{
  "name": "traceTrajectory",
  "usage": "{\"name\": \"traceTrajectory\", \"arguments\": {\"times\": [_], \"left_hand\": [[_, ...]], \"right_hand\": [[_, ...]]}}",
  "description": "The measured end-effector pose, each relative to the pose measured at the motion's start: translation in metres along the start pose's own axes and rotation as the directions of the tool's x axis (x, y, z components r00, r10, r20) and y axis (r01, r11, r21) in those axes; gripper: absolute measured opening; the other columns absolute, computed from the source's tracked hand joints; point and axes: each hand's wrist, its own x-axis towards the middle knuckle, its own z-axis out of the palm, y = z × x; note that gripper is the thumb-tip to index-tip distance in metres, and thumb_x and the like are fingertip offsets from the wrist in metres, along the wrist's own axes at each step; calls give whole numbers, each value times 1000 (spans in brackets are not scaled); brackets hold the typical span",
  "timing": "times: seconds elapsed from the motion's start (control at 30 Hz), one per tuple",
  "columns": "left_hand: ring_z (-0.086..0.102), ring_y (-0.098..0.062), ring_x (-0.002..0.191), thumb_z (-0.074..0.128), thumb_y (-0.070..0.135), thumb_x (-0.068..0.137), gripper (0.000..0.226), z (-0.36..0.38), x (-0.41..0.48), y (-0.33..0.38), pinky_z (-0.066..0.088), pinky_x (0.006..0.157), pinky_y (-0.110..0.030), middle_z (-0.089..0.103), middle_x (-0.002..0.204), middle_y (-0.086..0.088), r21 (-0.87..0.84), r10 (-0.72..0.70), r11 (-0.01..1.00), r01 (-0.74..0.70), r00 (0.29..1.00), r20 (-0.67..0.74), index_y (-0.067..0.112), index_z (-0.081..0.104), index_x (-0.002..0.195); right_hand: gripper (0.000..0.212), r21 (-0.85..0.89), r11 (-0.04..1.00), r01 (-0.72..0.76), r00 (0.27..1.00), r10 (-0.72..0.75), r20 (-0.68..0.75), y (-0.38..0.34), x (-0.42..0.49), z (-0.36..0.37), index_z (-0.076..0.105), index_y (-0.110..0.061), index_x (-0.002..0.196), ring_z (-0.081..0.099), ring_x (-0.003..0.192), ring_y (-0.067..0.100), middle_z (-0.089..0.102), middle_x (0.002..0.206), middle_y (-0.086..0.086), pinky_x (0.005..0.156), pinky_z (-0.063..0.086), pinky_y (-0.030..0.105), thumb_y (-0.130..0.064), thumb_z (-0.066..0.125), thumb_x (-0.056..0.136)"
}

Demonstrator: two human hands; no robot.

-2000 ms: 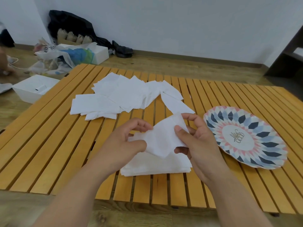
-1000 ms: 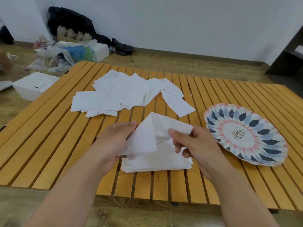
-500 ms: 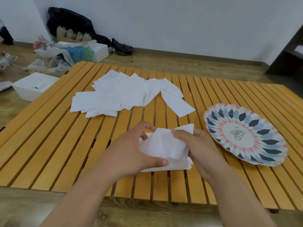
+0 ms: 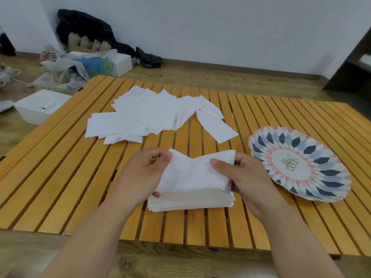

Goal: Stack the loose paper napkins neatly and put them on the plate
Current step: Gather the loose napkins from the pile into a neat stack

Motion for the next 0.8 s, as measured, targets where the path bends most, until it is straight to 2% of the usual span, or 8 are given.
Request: {"name": "traceTrajectory", "arguments": {"times": [0.1, 0.2, 0.33, 0.47, 0.57, 0.63, 0.7, 0.8], "left_hand": [[65, -28, 57, 49, 33, 96, 26, -4, 4, -7, 44, 46, -28, 64, 77, -19, 47, -73, 996, 74, 997, -23, 21, 68, 83], [55, -21, 53, 50, 32, 95, 24, -6, 8, -17, 43, 52, -30, 61, 64, -4, 237, -86, 967, 97, 995, -58, 21, 67, 81], [54, -13, 54, 49, 31, 94, 20, -3, 11, -27, 37, 48, -24, 58, 59, 3, 537, 0, 841, 63, 993, -117, 21, 58, 80], [50, -10, 56, 41, 32, 98, 23, 0, 12, -32, 32, 45, -23, 55, 64, 3, 731, 103, 682, 39, 984, -148, 19, 58, 89], [53, -13, 58, 33, 46, 98, 38, -2, 14, -30, 34, 48, -26, 54, 62, 3, 718, 149, 696, 14, 975, -163, 19, 57, 87], [55, -11, 62, 39, 54, 94, 34, -4, 15, -31, 37, 50, -26, 55, 66, 6, 699, 126, 715, -18, 987, -103, 24, 53, 88], [56, -9, 69, 49, 49, 91, 24, -7, 17, -33, 45, 55, -27, 57, 74, 9, 757, 94, 653, -19, 994, -56, 26, 53, 93], [55, -11, 71, 53, 37, 91, 12, -22, 23, -37, 46, 58, -29, 58, 78, 9, 737, 101, 673, 67, 978, -181, 26, 51, 96]], "right_hand": [[17, -263, 964, 34, 999, -43, -28, 7, 3, 1, 63, -20, 97, 69, 83, 15, 72, 88, -1, 62, 58, 28, -25, 71, 83], [16, -572, 818, 60, 994, -103, -42, 17, 7, 4, 55, -22, 85, 61, 76, 13, 63, 82, -2, 54, 52, 26, -33, 67, 85], [25, -775, 627, 70, 985, -167, -46, 29, 13, 5, 52, -23, 100, 52, 77, 6, 55, 89, -9, 61, 52, 26, -44, 58, 89], [42, -836, 546, 56, 986, -162, -40, 34, 13, 6, 47, -24, 124, 50, 86, 7, 51, 98, -10, 62, 43, 19, -50, 51, 91], [45, -847, 530, 38, 986, -158, -55, 34, 12, 6, 45, -23, 130, 49, 90, 8, 53, 105, -8, 71, 47, 23, -49, 47, 93], [44, -851, 524, 35, 985, -164, -60, 35, 12, 7, 45, -23, 131, 48, 88, 7, 51, 103, -9, 69, 44, 22, -48, 46, 94], [44, -854, 520, 30, 986, -158, -61, 35, 11, 8, 46, -23, 131, 48, 87, 7, 53, 104, -8, 68, 44, 22, -48, 45, 94], [44, -867, 499, 18, 987, -146, -64, 33, 9, 9, 45, -23, 130, 48, 86, 7, 51, 100, -8, 68, 44, 22, -49, 44, 94]]}}
